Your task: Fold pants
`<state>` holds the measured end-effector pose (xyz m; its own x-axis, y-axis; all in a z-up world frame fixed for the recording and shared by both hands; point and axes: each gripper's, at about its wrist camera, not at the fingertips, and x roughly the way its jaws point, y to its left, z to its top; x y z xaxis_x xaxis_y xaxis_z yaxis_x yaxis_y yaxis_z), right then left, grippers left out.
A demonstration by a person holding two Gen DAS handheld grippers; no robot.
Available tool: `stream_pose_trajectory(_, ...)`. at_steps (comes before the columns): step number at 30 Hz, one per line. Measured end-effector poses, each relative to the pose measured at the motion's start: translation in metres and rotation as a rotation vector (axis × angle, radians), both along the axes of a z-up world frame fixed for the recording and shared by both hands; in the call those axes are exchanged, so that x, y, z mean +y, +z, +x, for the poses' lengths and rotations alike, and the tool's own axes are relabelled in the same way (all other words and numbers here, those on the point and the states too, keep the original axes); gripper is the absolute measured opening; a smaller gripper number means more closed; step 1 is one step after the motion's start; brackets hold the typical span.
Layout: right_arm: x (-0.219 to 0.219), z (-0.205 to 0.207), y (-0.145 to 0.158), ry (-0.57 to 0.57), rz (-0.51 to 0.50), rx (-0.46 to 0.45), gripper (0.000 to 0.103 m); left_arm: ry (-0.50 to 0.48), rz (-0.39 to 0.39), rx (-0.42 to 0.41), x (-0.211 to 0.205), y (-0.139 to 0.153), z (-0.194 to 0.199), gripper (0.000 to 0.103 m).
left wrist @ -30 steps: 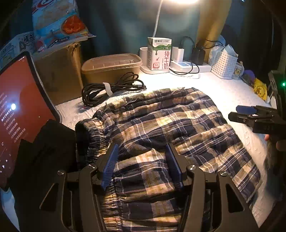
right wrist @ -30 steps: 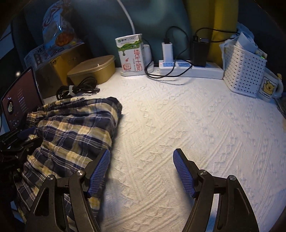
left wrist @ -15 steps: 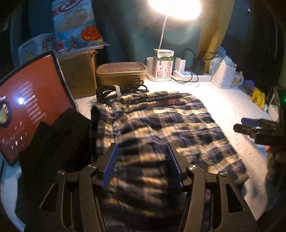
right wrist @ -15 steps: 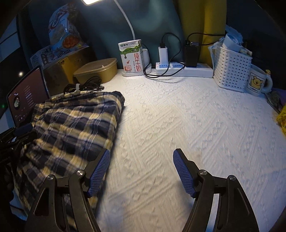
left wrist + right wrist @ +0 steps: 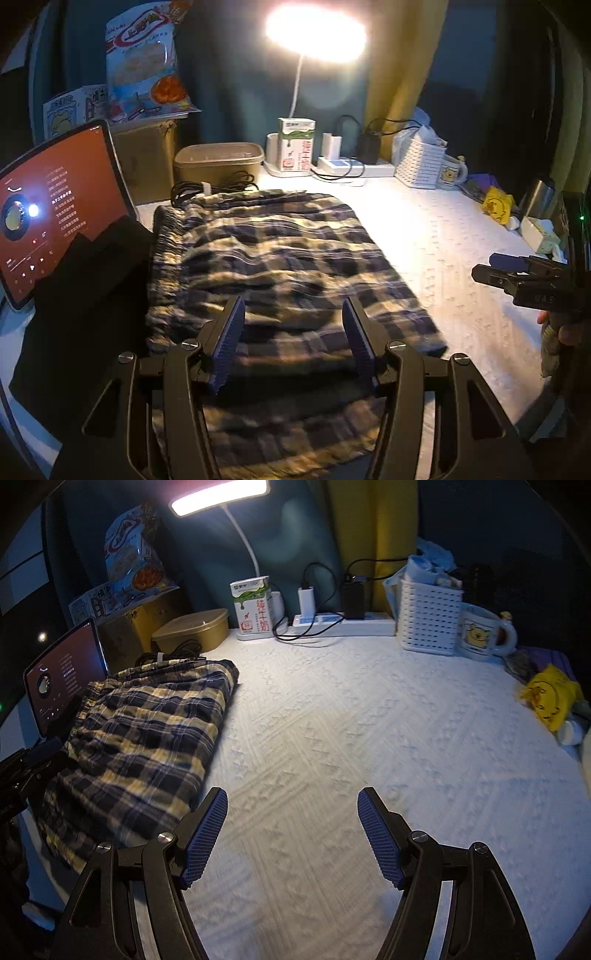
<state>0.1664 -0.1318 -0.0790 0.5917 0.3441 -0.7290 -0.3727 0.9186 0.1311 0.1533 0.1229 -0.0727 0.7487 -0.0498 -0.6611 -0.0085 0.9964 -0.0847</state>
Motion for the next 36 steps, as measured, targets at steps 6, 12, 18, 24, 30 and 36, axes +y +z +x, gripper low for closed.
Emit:
stream_pose_trajectory(6, -0.021, -0.023, 0.016, -0.025, 0.0, -0.045, 0.074, -0.025, 0.02, -0.042, -0.022, 0.01, -0.016, 0.065)
stream_pose_trajectory(12, -0.04, -0.049, 0.037, -0.056, 0.006, -0.102, 0.076, -0.028, 0.029, -0.103, -0.034, 0.027, -0.033, 0.085)
stream_pose_trajectory(18, -0.054, -0.077, 0.065, -0.069, -0.01, -0.181, 0.076, -0.069, 0.025, -0.175, -0.046, 0.049, -0.051, 0.09)
stream_pose_trajectory(24, -0.061, -0.105, 0.091, -0.074, -0.022, -0.26, 0.076, -0.061, 0.055, -0.285, -0.059, 0.077, -0.071, 0.093)
stream_pose_trajectory(30, -0.063, -0.131, 0.115, -0.085, -0.01, -0.336, 0.076, -0.024, 0.069, -0.358, -0.065, 0.101, -0.088, 0.101)
stream_pose_trajectory(36, -0.068, -0.159, 0.138, -0.104, 0.011, -0.426, 0.087, -0.013, 0.074, -0.422, -0.069, 0.12, -0.108, 0.102)
